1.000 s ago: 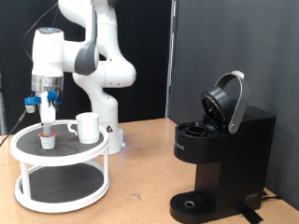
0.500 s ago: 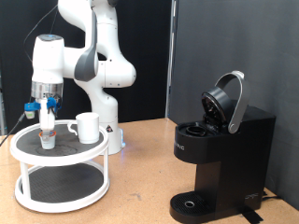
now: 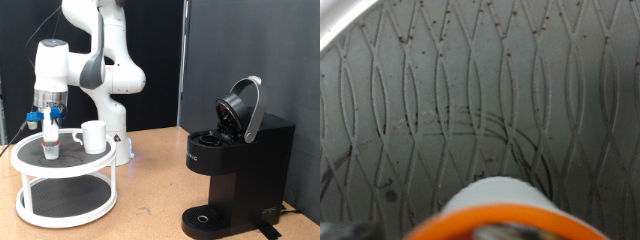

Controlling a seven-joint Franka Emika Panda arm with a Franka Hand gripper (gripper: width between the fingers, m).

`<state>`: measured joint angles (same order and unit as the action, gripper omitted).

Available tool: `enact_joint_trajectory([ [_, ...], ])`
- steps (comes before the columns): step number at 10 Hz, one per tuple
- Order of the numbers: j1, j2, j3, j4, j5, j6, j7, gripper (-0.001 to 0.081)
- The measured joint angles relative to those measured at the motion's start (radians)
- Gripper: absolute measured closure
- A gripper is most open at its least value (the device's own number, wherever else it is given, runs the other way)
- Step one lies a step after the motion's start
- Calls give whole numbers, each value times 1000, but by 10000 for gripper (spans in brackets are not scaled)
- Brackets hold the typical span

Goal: Make a cup of coffee with the keurig machine

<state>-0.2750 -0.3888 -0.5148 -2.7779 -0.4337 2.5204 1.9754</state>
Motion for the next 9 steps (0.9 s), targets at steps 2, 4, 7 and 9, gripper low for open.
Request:
enact_joint_trajectory([
  [2, 0, 0, 0, 2, 0, 1, 0, 429],
  [4, 0, 0, 0, 4, 2, -5, -1, 429],
  [7, 3, -32, 0, 42, 56, -121, -47, 429],
  [9, 3, -83, 1, 76, 85, -203, -81, 429],
])
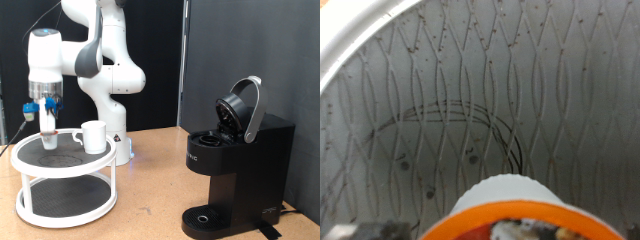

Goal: Make a cup of coffee with the keurig machine

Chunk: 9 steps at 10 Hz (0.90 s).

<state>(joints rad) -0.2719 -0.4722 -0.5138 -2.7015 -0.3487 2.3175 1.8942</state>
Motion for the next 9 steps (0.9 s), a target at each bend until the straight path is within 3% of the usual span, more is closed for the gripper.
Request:
enact_joint_trajectory([
  [1, 0, -32, 2, 10, 4, -38, 0, 429],
  [3, 7, -29, -3, 7, 38, -39, -12, 429],
  [6, 73, -52, -32, 68, 251, -147, -101, 429],
  [9, 146, -81, -25, 135, 442, -229, -96, 428],
])
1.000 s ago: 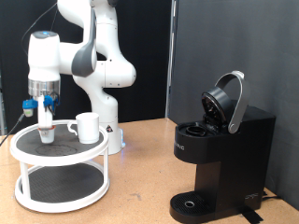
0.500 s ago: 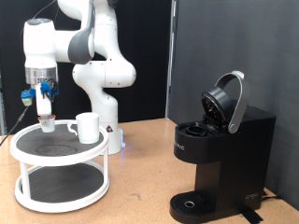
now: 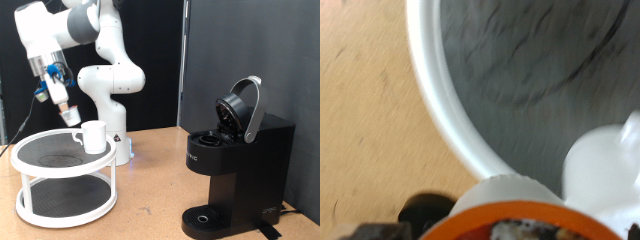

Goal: Make a cup of coffee with the keurig machine

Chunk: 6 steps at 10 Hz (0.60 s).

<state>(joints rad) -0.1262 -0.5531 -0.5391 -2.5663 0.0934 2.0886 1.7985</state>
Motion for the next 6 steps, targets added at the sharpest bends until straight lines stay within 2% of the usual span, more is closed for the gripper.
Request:
enact_joint_trajectory([
  [2, 16, -3, 44, 6, 19, -6, 70, 428],
  [3, 16, -3, 40, 6, 19, -6, 60, 428],
  [4, 23, -3, 35, 7, 64, -16, 57, 428],
  [6, 78, -3, 25, 35, 230, -52, 57, 428],
])
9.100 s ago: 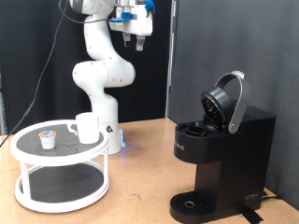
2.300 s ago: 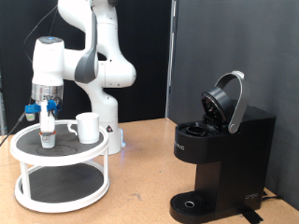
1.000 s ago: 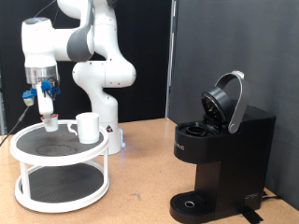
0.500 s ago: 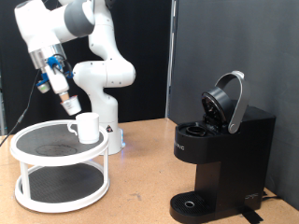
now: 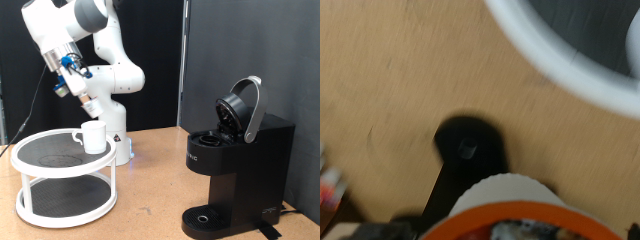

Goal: Make a cup of coffee with the keurig machine

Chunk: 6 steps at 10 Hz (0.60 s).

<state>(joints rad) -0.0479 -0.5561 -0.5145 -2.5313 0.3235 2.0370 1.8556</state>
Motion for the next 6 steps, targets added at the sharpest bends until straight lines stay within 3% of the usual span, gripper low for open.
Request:
enact_joint_trajectory([
  [3, 76, 13, 8, 56, 168, -30, 38, 428],
  [5, 87, 32, 49, 80, 184, -8, 115, 428],
  [6, 87, 31, 46, 79, 184, -8, 105, 428],
])
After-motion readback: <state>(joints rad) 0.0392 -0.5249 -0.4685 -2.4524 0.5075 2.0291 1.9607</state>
